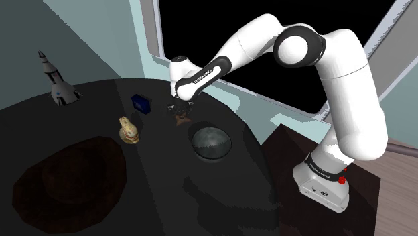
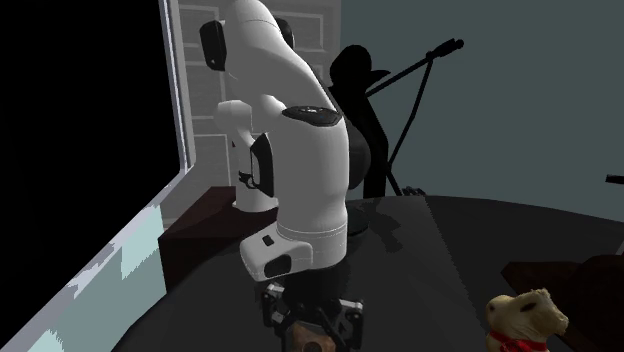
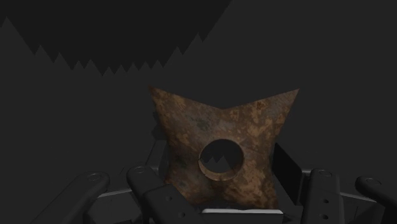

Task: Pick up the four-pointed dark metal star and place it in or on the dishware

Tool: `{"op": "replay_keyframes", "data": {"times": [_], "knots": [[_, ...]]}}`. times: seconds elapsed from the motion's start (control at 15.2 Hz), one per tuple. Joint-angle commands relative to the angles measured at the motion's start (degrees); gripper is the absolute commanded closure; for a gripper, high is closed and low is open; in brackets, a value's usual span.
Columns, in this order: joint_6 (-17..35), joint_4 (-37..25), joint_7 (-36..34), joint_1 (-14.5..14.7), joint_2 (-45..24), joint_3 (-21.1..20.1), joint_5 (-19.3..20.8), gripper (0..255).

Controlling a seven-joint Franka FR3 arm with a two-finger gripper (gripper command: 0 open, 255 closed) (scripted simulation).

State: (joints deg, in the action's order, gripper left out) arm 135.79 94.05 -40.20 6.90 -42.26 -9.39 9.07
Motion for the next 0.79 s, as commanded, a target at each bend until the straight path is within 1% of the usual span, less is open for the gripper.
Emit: {"op": "replay_keyframes", "data": {"times": [0.0,0.73], "knots": [[-0.67,0.21,0.09,-0.11,0.89,-0.13,-0.14,255],[-6.16,0.24,0.7,-0.69,6.45,-0.99,-1.19,255]]}}
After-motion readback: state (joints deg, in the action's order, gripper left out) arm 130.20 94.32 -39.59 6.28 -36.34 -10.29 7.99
